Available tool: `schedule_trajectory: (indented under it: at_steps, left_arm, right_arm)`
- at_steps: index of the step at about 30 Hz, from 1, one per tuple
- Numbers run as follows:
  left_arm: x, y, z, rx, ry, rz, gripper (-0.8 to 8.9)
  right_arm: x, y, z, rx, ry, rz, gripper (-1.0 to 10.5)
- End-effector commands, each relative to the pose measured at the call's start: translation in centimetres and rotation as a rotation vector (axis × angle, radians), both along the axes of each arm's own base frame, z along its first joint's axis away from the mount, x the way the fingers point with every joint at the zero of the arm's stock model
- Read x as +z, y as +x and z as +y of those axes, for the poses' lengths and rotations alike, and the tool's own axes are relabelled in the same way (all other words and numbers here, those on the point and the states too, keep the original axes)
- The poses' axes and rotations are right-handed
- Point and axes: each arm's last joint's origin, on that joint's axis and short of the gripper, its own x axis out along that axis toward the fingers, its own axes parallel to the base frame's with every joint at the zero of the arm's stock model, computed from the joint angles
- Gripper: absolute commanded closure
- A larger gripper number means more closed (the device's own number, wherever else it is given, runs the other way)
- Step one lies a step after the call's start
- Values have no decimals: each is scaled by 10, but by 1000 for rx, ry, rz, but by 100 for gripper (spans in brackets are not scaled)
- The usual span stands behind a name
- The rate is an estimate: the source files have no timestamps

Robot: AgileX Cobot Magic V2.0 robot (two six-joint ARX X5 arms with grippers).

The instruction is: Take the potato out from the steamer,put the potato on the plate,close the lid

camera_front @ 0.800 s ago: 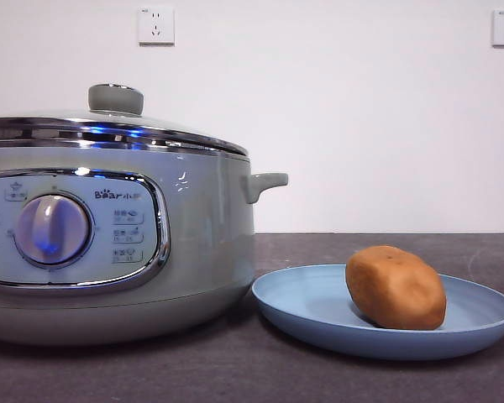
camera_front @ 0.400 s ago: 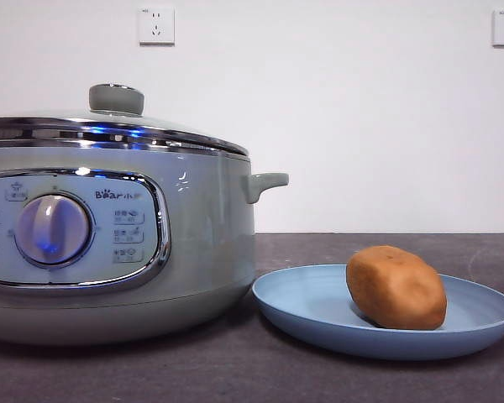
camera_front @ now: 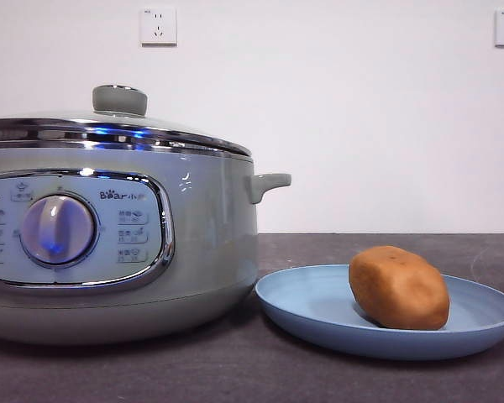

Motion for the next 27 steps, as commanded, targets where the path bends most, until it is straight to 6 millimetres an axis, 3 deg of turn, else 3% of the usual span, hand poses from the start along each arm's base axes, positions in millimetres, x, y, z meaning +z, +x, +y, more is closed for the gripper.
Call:
schedule_trajectory:
  at_steps: [1,5,9,27]
  left_arm:
    - [-7,3,2,15,-30,15,817]
    - [-20,4,4,-14,-88,-32,817]
    - [-46,4,10,-6,-135,-128,817]
    - [-229,-29,39,182,-288,-347,817]
  right_arm:
    - [1,0,0,-5,10,0,948]
    - [1,0,0,-5,10,0,948]
    - [1,0,0,-5,10,0,948]
    - [1,0,0,-5,10,0,948]
